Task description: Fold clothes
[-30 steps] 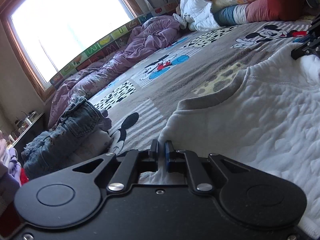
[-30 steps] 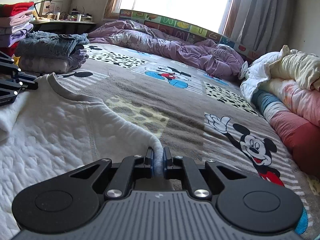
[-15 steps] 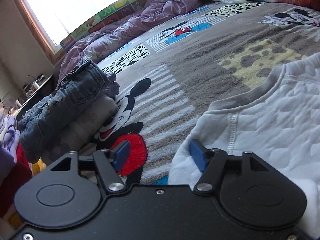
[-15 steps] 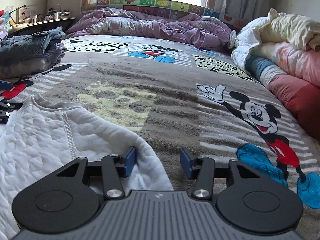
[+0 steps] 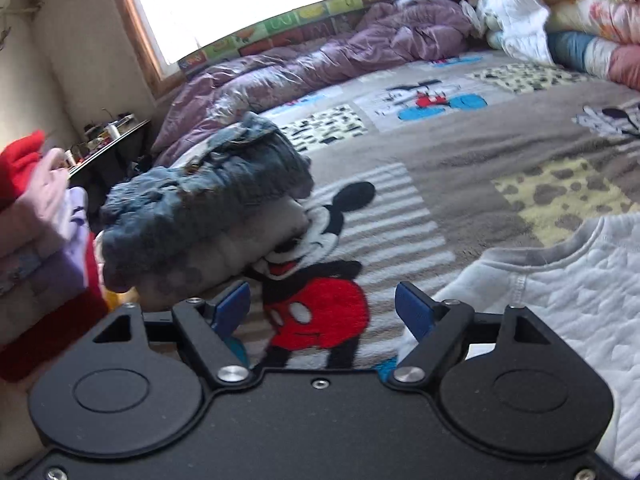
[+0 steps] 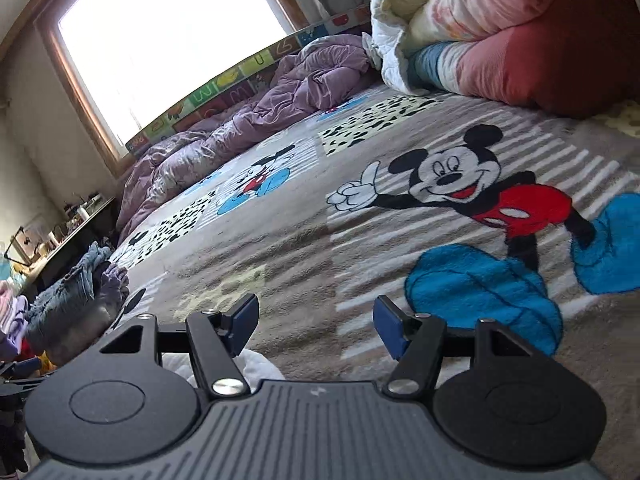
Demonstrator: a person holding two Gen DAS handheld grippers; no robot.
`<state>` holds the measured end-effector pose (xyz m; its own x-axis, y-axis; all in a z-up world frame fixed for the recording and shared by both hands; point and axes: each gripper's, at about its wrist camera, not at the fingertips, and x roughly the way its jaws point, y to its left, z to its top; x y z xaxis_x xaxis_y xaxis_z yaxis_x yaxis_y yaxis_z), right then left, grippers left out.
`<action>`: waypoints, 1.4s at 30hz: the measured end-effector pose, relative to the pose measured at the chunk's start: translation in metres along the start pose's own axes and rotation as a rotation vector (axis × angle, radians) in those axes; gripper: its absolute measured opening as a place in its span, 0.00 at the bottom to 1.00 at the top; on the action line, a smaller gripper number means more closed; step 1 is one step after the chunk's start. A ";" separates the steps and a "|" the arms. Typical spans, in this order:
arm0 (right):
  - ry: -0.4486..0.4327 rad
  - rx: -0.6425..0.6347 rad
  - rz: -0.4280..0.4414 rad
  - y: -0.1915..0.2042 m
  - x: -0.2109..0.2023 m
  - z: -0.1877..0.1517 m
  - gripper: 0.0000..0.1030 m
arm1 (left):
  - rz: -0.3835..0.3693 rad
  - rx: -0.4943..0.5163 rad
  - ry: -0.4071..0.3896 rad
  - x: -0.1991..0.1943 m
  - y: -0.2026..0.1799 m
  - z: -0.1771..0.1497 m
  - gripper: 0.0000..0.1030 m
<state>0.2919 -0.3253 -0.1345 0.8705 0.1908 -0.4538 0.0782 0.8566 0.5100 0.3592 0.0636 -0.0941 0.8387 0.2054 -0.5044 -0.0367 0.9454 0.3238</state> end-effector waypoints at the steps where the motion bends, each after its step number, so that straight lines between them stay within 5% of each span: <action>1: 0.008 0.018 -0.003 -0.006 -0.003 -0.003 0.62 | 0.004 -0.021 -0.007 -0.005 0.006 0.000 0.79; 10: 0.022 0.193 -0.009 -0.042 -0.041 -0.031 0.62 | -0.109 -0.228 -0.047 -0.065 0.044 -0.025 0.80; 16: 0.002 0.323 0.012 -0.062 -0.069 -0.052 0.67 | -0.267 -0.513 0.034 -0.096 0.062 -0.053 0.81; 25: 0.045 0.264 0.019 -0.058 -0.109 -0.084 0.72 | -0.467 -0.973 0.123 -0.147 0.093 -0.130 0.82; 37: 0.048 0.238 0.060 -0.052 -0.147 -0.119 0.79 | -0.586 -1.248 0.237 -0.176 0.093 -0.189 0.82; 42: 0.039 0.222 0.091 -0.045 -0.147 -0.123 1.00 | -0.631 -1.396 0.267 -0.162 0.089 -0.209 0.82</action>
<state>0.1007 -0.3331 -0.1808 0.8599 0.2838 -0.4242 0.1092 0.7095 0.6962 0.1067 0.1677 -0.1511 0.8004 -0.4083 -0.4389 -0.3133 0.3393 -0.8870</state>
